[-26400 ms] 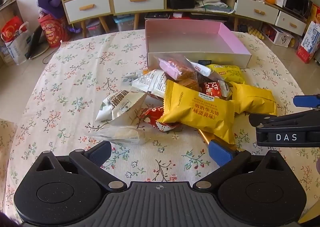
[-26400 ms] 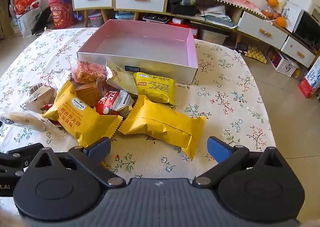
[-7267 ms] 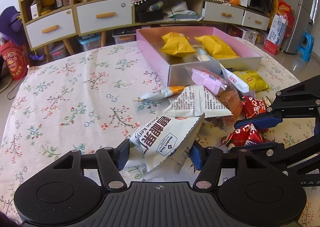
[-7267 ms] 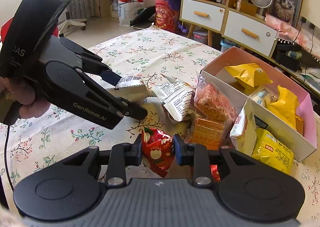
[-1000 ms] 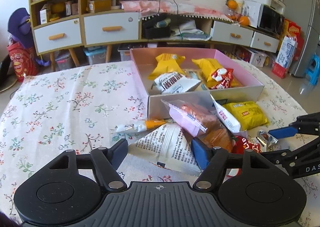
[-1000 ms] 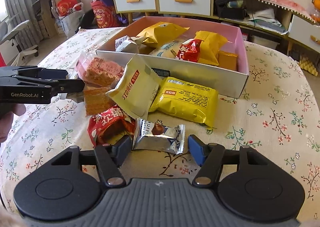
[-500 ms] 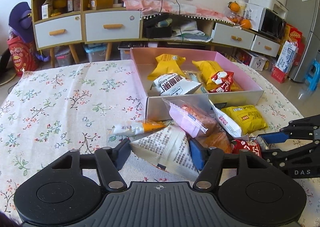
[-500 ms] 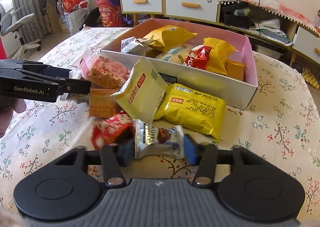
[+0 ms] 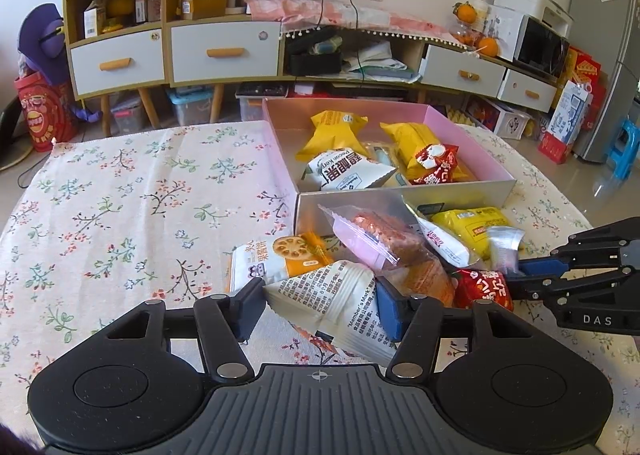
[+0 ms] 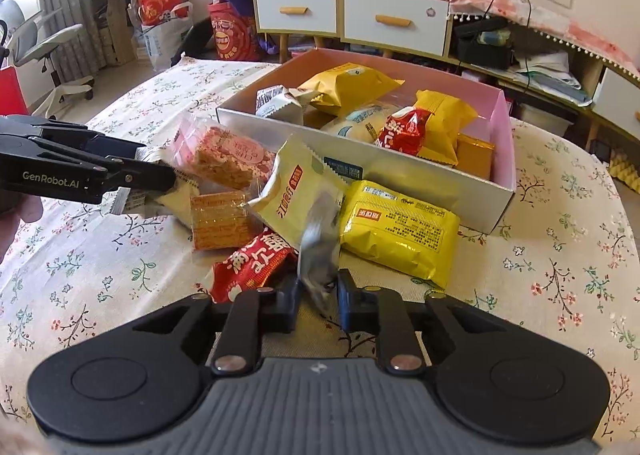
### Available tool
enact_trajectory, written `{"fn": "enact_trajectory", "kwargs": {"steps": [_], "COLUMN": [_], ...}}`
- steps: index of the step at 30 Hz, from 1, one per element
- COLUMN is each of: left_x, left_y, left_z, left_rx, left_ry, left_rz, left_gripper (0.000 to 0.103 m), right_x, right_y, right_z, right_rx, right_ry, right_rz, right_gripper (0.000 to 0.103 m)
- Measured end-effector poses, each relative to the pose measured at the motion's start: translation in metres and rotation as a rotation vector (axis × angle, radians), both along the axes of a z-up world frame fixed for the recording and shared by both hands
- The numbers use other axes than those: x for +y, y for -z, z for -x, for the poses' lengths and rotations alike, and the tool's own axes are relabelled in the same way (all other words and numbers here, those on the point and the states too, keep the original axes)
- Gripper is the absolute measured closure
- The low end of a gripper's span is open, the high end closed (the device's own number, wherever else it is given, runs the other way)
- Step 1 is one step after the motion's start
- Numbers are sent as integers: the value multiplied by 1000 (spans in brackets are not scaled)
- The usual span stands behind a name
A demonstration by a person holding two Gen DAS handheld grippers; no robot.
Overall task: Organize snacks
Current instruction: 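Grasp another white printed bag with the left gripper while the right gripper grasps the silver foil packet, then carry the white bag and silver packet into the pink box and open both grippers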
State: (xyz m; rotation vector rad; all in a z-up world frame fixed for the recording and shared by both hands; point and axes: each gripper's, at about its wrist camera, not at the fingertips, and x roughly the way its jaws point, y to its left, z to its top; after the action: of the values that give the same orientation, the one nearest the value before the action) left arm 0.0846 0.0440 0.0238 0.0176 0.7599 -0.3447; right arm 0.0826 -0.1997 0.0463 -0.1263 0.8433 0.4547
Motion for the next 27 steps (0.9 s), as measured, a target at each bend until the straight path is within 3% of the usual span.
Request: {"fn": "enact_trajectory", "kwargs": {"steps": [4, 10, 18, 21, 22, 27], "left_x": [2, -1, -8, -9, -9, -8], "left_y": [-7, -13, -9, -9, -9, -12], "left_z": [2, 9, 14, 15, 15, 16], "left_rx": [4, 31, 52, 55, 55, 54], "left_ry": [0, 17, 48, 54, 55, 60], "left_rz": [9, 2, -10, -10, -9, -4], "left_gripper": [47, 47, 47, 47, 47, 47], "right_x": [-3, -3, -6, -5, -4, 0], "right_y": [-5, -2, -3, -4, -4, -5], "right_z": [0, -4, -15, -17, -17, -13], "right_rx": [-14, 7, 29, 24, 20, -4], "right_ry": [9, 19, 67, 69, 64, 42], "right_rz": [-15, -12, -61, -52, -43, 4], "right_gripper": [87, 69, 69, 75, 83, 88]}}
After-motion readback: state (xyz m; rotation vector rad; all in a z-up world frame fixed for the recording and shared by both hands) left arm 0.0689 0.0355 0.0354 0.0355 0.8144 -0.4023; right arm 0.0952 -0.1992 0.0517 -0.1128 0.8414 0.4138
